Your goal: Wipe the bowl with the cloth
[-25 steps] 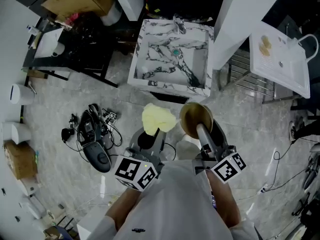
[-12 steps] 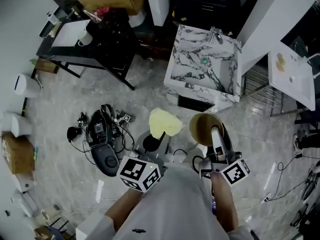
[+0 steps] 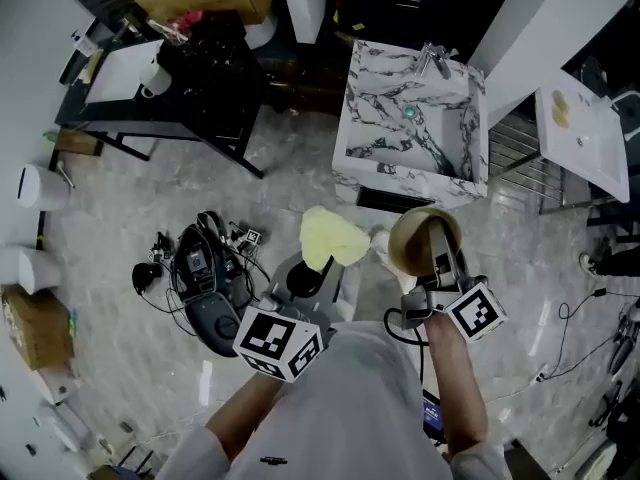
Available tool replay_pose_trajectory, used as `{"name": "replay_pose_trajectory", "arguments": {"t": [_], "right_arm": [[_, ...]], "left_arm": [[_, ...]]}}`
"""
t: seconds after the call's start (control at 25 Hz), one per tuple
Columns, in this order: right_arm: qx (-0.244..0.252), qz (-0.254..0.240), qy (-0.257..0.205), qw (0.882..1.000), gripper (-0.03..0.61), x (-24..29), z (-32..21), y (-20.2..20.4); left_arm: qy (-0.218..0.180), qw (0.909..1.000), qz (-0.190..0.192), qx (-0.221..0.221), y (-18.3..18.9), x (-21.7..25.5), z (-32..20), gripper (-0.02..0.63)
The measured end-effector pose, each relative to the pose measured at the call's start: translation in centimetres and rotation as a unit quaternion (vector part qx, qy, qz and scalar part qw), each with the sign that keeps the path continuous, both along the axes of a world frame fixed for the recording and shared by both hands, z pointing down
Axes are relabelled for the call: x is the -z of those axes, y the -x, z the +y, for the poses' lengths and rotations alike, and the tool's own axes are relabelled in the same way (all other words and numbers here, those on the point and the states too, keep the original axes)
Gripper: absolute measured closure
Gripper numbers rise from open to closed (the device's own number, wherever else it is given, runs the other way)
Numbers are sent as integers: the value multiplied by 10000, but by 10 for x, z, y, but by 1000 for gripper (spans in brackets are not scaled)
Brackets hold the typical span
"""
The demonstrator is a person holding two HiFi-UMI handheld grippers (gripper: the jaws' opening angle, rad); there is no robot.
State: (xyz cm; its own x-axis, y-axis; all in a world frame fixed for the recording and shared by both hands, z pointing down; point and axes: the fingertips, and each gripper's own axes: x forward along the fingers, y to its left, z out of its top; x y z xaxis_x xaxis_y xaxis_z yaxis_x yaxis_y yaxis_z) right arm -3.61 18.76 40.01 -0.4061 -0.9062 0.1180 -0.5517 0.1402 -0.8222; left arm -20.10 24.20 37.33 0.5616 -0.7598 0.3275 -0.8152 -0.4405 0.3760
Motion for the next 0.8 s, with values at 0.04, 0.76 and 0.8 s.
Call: {"name": "replay_pose_trajectory", "arguments": {"t": [0.04, 0.76, 0.8], "right_arm": [[24, -13, 12, 10000, 499, -1, -5, 0], [144, 13, 200, 9997, 495, -18, -168, -71], [154, 73, 198, 9997, 495, -19, -177, -76]], "left_arm": [[19, 10000, 21, -24, -2, -1, -5, 568], [102, 9983, -359, -457, -108, -5, -197, 568], [110, 9982, -376, -444, -115, -5, -205, 568]]}}
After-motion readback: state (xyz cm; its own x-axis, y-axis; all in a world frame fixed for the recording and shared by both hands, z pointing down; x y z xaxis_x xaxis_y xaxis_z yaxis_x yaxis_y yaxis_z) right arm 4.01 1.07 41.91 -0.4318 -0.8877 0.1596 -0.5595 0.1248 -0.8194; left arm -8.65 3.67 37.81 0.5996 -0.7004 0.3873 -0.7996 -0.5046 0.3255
